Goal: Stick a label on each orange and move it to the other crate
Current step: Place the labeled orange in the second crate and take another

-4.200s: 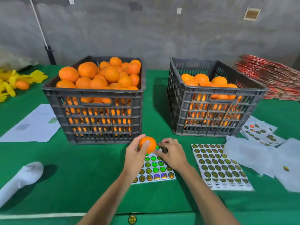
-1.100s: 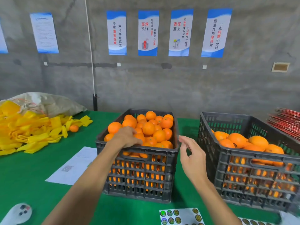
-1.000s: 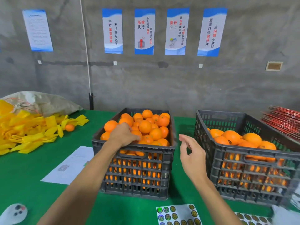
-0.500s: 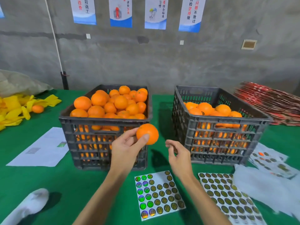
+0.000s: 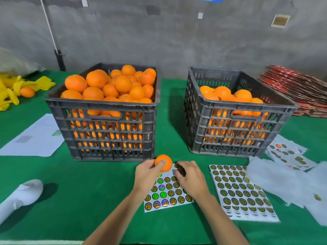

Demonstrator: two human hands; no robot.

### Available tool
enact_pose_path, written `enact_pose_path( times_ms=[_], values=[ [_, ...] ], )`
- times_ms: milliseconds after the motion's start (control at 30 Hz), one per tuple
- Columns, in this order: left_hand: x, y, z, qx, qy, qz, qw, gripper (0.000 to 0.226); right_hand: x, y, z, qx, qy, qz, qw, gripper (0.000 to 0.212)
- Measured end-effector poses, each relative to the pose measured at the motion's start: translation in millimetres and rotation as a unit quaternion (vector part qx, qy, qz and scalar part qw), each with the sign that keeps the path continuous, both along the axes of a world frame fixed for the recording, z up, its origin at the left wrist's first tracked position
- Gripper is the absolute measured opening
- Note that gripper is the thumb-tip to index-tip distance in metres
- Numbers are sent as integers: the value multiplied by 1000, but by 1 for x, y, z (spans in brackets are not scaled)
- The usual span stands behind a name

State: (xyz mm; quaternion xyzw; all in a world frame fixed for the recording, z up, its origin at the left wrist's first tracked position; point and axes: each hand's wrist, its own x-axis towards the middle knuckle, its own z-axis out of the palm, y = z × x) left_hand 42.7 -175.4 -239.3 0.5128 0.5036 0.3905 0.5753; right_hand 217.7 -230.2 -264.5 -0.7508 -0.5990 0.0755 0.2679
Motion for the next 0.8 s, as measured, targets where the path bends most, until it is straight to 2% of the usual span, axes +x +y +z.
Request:
enact_pose_path(
  times_ms=[100, 167, 400, 467, 533, 800],
  values=[
    [1, 0, -6, 22, 10, 7, 1000, 18, 0, 6, 0, -14, -34, -13, 999, 59],
    [1, 1, -9, 26, 17, 8, 999, 17, -2, 8, -1, -17, -43, -21, 999, 65],
    [0, 3, -14, 29, 7, 17, 999, 14, 1, 12, -3, 4, 28, -32, 999, 44],
    [0, 4, -15, 30, 7, 20, 999, 16, 0, 12, -2, 19, 92, -46, 995, 27],
    [0, 4, -16, 32, 5, 20, 999, 16, -1, 12, -1, 25, 115, -50, 992, 11],
    [1, 3, -18, 33, -3, 20, 999, 16, -1, 18, 3, 6, 105, -79, 991, 21]
  ],
)
